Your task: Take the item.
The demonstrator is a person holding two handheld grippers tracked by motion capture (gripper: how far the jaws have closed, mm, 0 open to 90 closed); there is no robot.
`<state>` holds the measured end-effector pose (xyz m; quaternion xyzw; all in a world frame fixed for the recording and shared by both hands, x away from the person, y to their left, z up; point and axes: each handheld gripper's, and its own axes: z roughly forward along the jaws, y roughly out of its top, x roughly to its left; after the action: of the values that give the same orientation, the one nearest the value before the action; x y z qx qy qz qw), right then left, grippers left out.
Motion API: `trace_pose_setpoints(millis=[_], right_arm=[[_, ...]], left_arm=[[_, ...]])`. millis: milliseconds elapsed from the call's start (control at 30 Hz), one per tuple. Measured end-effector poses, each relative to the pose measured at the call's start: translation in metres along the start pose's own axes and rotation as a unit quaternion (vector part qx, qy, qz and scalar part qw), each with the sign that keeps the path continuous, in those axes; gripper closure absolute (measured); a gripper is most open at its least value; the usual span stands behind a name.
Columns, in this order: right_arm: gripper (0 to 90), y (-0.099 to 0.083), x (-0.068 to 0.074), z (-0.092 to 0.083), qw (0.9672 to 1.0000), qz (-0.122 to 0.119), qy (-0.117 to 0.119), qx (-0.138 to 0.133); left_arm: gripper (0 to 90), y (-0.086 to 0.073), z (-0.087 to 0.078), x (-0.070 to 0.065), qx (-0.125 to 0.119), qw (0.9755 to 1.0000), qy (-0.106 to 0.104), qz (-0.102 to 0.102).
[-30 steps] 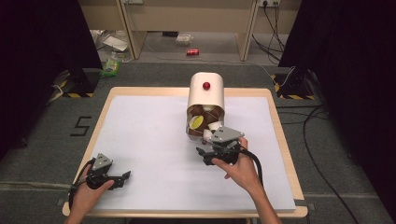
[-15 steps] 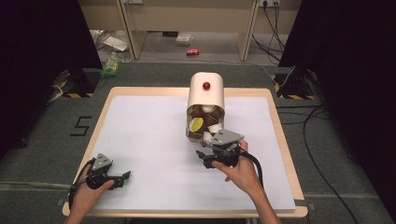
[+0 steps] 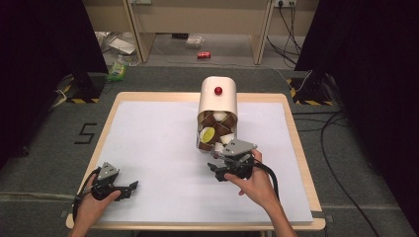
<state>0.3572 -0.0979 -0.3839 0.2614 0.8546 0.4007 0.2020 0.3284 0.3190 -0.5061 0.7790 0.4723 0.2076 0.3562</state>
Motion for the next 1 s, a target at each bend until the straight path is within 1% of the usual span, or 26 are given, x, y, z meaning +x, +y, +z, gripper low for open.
trace_pose_setpoints(millis=[167, 333, 500, 533, 600, 667, 733, 1000], right_arm=[[23.5, 0.0, 0.0, 0.0, 1.0, -0.002, 0.001, 0.002], [24.5, 0.001, -0.001, -0.001, 1.0, 0.004, 0.005, -0.001], [24.1, 0.006, -0.003, -0.001, 0.9998, 0.01, -0.005, -0.017], [24.1, 0.006, -0.003, -0.001, 0.9998, 0.01, -0.005, -0.017], [24.9, 0.01, -0.005, -0.001, 0.9997, 0.011, -0.012, -0.02], [25.0, 0.011, -0.006, 0.0, 0.9996, 0.014, -0.013, -0.021], [25.5, 0.015, -0.008, 0.002, 0.9993, 0.02, -0.018, -0.024], [29.8, 0.025, -0.018, 0.01, 0.9985, 0.028, -0.032, -0.034]], left_arm=[[10.3, 0.0, 0.0, 0.0, 0.0, 1.0, 0.0, 0.0], [10.2, 0.0, 0.0, 0.0, 0.0, 1.0, 0.0, 0.0], [10.2, 0.0, 0.0, 0.0, 0.0, 1.0, 0.0, 0.0], [10.2, 0.0, 0.0, 0.0, 0.0, 1.0, 0.0, 0.0], [10.1, 0.0, 0.0, 0.0, 0.002, 1.0, 0.0, 0.0], [10.2, 0.0, 0.0, 0.0, 0.001, 1.0, 0.0, 0.0], [10.2, 0.0, 0.0, 0.0, 0.001, 1.0, 0.0, 0.0], [10.1, 0.0, 0.0, 0.0, 0.002, 1.0, 0.0, 0.0]])
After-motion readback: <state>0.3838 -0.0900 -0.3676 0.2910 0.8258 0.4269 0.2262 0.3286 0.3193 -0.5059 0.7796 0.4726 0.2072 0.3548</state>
